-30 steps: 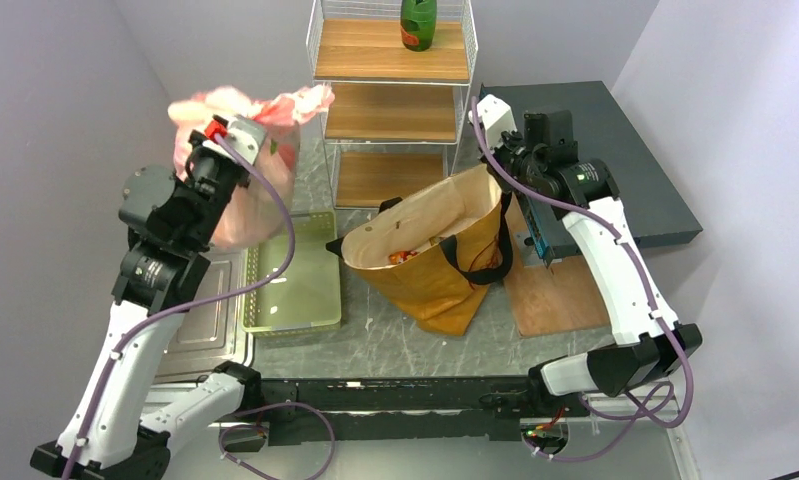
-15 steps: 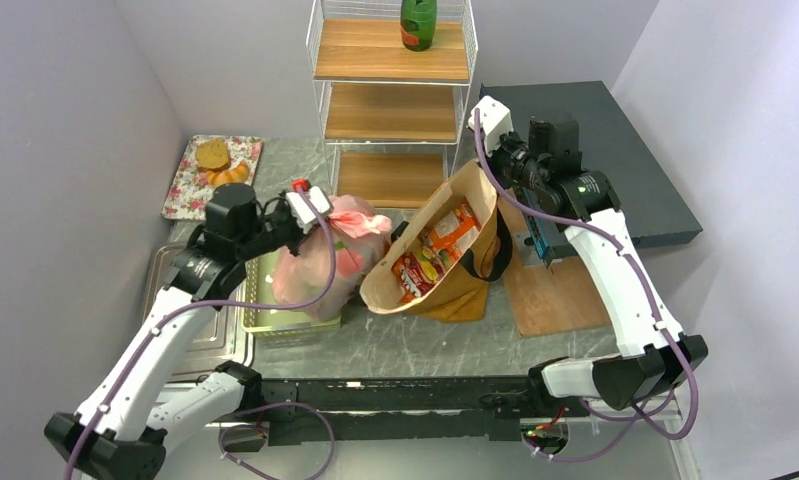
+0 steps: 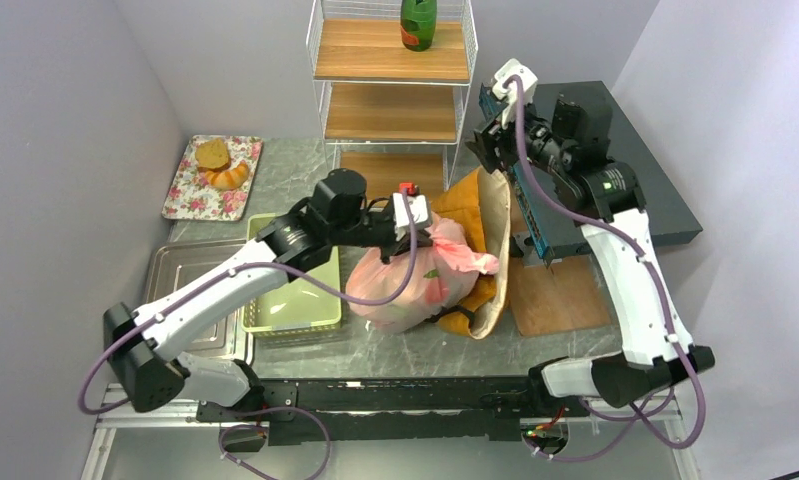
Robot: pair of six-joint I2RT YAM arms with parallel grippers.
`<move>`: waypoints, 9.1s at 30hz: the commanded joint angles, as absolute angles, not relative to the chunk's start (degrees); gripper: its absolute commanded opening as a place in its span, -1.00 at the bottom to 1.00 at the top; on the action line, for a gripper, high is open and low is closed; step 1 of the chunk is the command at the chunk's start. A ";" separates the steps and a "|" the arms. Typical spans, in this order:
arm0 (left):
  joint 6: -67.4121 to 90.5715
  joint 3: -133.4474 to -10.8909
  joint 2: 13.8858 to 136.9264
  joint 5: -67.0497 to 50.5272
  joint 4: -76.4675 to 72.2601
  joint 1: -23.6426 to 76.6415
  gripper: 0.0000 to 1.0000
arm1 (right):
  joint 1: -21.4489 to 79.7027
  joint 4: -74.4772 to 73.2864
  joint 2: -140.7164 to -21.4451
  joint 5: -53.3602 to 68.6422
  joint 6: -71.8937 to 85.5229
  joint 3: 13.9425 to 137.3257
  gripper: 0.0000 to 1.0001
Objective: Untie the knot of the grocery bags and take out the mixed food
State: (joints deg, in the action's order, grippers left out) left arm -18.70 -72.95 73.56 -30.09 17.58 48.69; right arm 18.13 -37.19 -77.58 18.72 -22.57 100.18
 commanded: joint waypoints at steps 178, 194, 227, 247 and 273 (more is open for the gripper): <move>-31.10 -57.26 48.13 -34.04 36.09 43.54 0.36 | 36.42 -42.63 -80.91 30.32 -25.59 87.52 0.34; -20.89 -54.63 52.83 -30.90 25.79 44.21 -0.80 | 37.51 -32.79 -89.55 31.66 -33.20 82.02 0.46; -39.65 -65.15 41.75 -24.78 51.48 60.57 0.62 | 31.04 -41.15 -81.39 28.65 -31.44 95.87 0.49; -32.86 -65.58 53.63 -39.95 36.43 41.39 -0.16 | 37.09 -45.51 -79.50 30.32 -39.11 93.83 0.46; -56.77 -56.39 58.43 -34.12 44.17 48.12 0.04 | 40.63 -17.45 -80.27 25.62 -84.21 65.25 0.03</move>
